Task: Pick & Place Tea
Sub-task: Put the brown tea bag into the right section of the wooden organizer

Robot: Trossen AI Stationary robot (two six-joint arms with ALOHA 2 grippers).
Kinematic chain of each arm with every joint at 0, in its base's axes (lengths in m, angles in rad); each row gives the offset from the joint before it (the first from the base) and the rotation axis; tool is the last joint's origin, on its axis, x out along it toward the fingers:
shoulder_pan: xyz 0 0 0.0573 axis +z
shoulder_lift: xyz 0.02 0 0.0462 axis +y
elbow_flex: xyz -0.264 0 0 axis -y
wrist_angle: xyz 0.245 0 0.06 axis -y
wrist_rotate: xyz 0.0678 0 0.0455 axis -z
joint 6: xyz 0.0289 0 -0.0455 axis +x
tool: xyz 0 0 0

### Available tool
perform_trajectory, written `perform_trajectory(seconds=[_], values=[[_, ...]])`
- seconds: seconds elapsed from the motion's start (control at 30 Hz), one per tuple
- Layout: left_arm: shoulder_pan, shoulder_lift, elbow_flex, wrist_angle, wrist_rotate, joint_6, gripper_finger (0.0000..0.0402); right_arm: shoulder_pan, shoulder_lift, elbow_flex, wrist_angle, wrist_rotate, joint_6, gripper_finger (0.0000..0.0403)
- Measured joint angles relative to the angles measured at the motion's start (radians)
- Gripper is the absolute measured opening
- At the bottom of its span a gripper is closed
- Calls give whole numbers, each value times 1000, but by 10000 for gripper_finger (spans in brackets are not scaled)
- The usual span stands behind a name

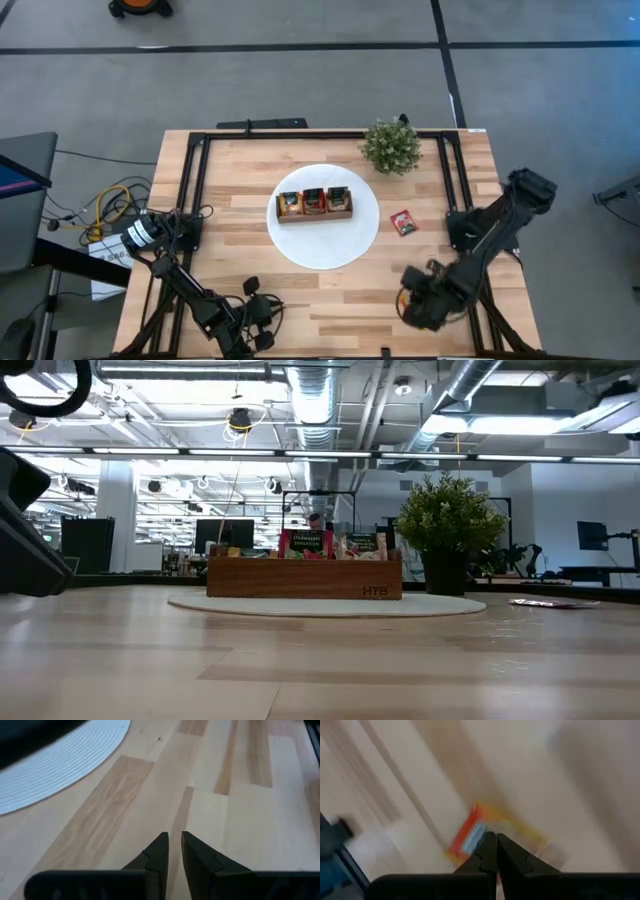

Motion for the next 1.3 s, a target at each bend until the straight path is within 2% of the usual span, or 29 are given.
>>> perform_trajectory(seconds=[0.17,0.33,0.5,0.67,0.73,0.83,0.97,1.03,1.13,1.3], values=[[15,0,0,28,-7,33,46,45,134,-2,49,-123,86,0],[27,0,0,37,-6,35,46,27,239,56,29,-133,39,0],[27,0,0,77,-11,55,46,-59,304,180,89,24,-149,0],[27,0,0,150,-21,123,46,-162,345,282,314,206,-484,0],[27,0,0,180,-21,153,46,-189,351,306,340,258,-574,0],[27,0,0,215,-21,163,46,-216,340,324,336,280,-594,0],[41,3,0,227,-17,163,46,-207,335,315,266,264,-528,4],[54,10,0,231,-11,175,46,-196,335,314,220,230,-508,20],[84,11,0,249,39,211,46,-185,335,314,169,191,-503,68],[145,15,0,354,107,306,46,-163,347,315,180,206,-721,180]])
